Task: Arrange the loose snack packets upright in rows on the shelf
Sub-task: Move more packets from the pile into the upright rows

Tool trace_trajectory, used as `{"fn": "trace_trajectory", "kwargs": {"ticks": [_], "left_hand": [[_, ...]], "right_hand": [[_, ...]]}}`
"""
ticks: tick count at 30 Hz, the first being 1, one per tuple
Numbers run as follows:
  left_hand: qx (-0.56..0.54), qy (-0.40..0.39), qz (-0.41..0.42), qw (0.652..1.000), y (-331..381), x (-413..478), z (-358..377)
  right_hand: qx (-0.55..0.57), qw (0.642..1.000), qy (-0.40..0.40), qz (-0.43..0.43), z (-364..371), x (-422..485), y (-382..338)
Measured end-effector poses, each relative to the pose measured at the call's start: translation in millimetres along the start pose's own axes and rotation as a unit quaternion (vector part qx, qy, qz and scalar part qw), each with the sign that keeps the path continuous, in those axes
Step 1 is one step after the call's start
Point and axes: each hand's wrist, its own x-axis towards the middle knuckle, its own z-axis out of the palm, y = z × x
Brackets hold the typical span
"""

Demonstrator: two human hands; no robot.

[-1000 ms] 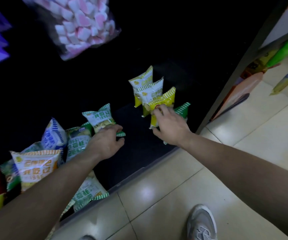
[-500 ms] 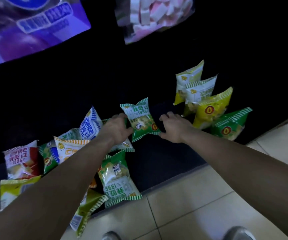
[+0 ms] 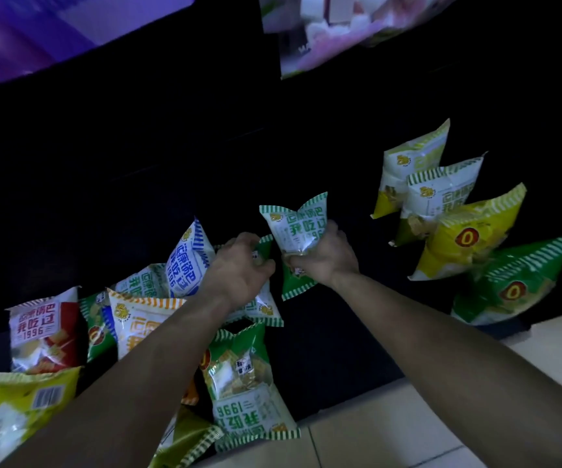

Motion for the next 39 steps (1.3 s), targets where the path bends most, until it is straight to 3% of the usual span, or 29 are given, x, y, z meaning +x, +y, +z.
{"fn": "trace_trajectory", "kwargs": {"ticks": [3,7,13,17,22,27,33,39], "left_hand": [[-0.036,0.030,-0.018,0.999,11.9,7.7,7.7],[-0.169,0.048,0.020,0.984,35.4,18.3,13.1],[-0.162,0.048,0.057,0.984,55.4,32.3,24.3],[-0.118,0.084,0.096,0.985,65.9,43.3,33.7],[-0.052,0.150,0.129,0.979,86.3,60.2,45.6],[-0.066,0.189,0.103,0.974,110.2,81.9,58.6],[-0.076,0.186,0.084,0.976,121.1,103.3,62.0],[-0.107,0.158,0.098,0.977,116.4,106.0,51.3]], "right_hand": [[0.050,0.996,0.046,-0.058,-17.6,-18.2,17.2],[0.029,0.991,0.057,-0.120,-39.9,-31.0,33.2],[0.013,0.988,0.059,-0.143,-51.3,-36.9,41.9],[0.013,0.990,0.050,-0.129,-65.0,-39.1,47.9],[-0.031,0.996,0.069,-0.051,-64.9,-53.9,63.3],[-0.067,0.998,-0.003,-0.017,-61.8,-69.2,84.3],[-0.087,0.994,-0.070,0.008,-68.0,-74.7,100.1],[-0.101,0.991,-0.088,0.013,-71.1,-76.0,104.1]]}}
